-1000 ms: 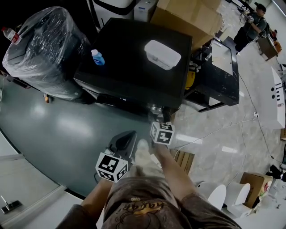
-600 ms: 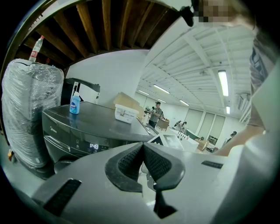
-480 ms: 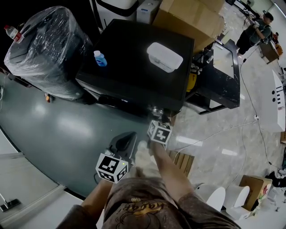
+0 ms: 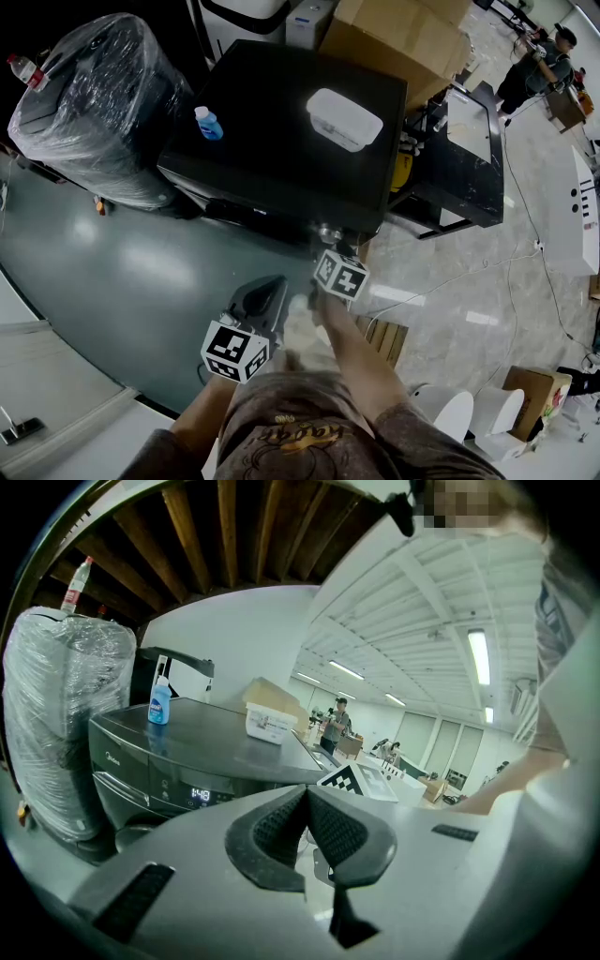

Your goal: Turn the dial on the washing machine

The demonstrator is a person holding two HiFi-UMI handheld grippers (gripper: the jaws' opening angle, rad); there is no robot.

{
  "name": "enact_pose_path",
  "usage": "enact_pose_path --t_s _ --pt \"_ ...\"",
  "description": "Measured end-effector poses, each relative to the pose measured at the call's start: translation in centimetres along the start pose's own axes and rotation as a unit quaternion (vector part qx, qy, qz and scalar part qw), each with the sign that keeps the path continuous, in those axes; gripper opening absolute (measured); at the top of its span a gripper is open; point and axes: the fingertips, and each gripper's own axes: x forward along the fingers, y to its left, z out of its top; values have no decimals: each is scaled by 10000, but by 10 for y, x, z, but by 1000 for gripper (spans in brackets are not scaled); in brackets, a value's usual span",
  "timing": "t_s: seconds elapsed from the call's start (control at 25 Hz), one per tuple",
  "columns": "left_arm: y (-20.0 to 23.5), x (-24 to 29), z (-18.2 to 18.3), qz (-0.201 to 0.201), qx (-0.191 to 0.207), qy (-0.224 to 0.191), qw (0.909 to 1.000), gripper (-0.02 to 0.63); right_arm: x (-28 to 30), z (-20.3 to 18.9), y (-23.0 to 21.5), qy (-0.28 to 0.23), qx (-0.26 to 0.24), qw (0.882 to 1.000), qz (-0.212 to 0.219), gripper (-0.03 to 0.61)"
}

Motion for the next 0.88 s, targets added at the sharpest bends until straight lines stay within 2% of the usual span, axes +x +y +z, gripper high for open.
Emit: enact_pose_path --t_s 0.24,0.52,0.72,0.88 --pt "-2 2 -2 -42 9 34 10000 0 -1 4 3 -213 811 9947 589 273" --pt "-3 3 -2 -77 44 70 9999 0 -3 6 3 -463 1462 9821 1092 273" --pt "-3 2 -5 -77 35 103 9999 0 -3 6 4 -677 2127 9621 1564 273" --pt "-3 3 -7 -99 33 137 9999 0 -3 7 4 -815 2656 9414 1915 273"
